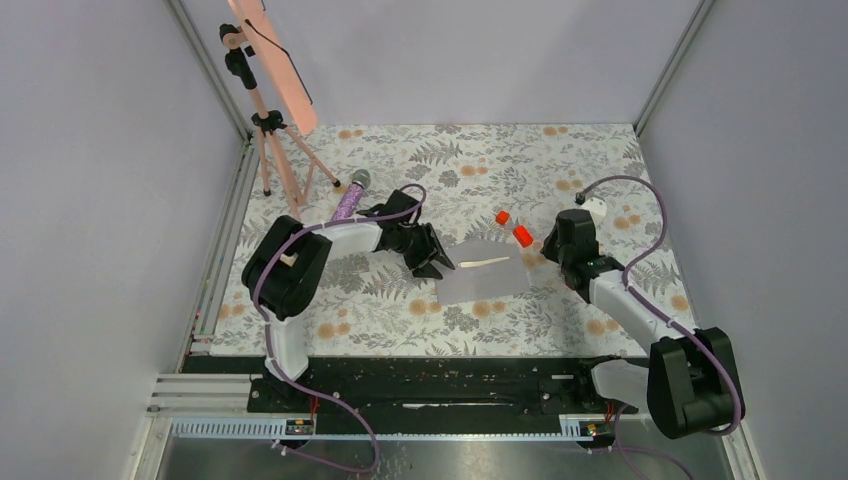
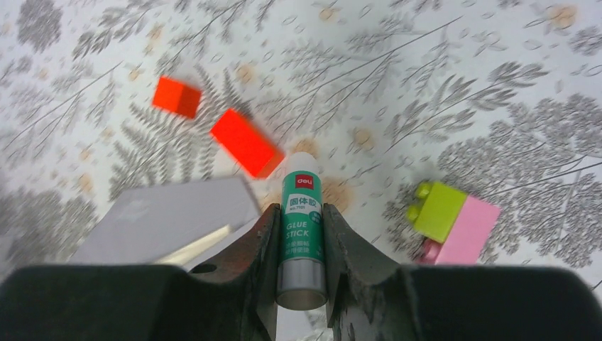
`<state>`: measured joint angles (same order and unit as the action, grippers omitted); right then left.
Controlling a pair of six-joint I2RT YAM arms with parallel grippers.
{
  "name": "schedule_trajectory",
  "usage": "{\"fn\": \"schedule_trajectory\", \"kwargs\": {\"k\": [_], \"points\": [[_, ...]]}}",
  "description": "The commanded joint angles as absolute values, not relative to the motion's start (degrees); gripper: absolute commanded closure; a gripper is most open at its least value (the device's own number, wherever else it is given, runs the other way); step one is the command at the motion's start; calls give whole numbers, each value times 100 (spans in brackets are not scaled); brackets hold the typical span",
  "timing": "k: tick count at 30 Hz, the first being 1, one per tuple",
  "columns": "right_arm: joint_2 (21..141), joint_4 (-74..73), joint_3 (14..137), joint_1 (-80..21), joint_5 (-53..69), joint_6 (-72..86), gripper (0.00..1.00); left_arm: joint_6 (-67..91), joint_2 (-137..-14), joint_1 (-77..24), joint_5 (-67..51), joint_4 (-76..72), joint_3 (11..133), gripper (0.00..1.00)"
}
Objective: Place the letter into the envelope and seal it
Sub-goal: Place the solid glue at the center of the board.
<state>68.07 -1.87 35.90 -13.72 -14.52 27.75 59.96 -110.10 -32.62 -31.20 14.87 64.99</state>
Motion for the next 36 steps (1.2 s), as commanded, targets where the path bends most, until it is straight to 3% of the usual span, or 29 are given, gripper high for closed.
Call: {"fn": "schedule_trajectory", "kwargs": {"k": [1, 4, 10, 15, 22, 31, 36], "points": [[6732, 1931, 3094, -1331, -2731, 2437, 100, 5833, -10566, -3268, -3103, 1549, 6572, 56], [7039, 2019, 3349, -1334, -2672, 2278, 100, 5801, -10459, -3270, -3088, 1603, 6588, 56], [7936, 673, 4500, -1334, -2752, 2510, 100, 5783, -10297, -3267, -3170, 1609, 6614, 56], [7941, 798, 4168, -1337, -2728, 3231, 100, 5647, -10285, -3260, -3145, 1714, 6796, 56], [7488, 2319, 3051, -1328, -3145, 3732, 100, 4992, -10991, -3225, -2959, 2559, 7895, 55], [7360, 4437, 2127, -896, -2610, 4819, 100, 4804, -10943, -3196, -3023, 2792, 7860, 55], [8446, 7523, 1369, -787, -2467, 4991, 99, 4790, -10897, -3192, -3025, 2796, 7726, 55]]}}
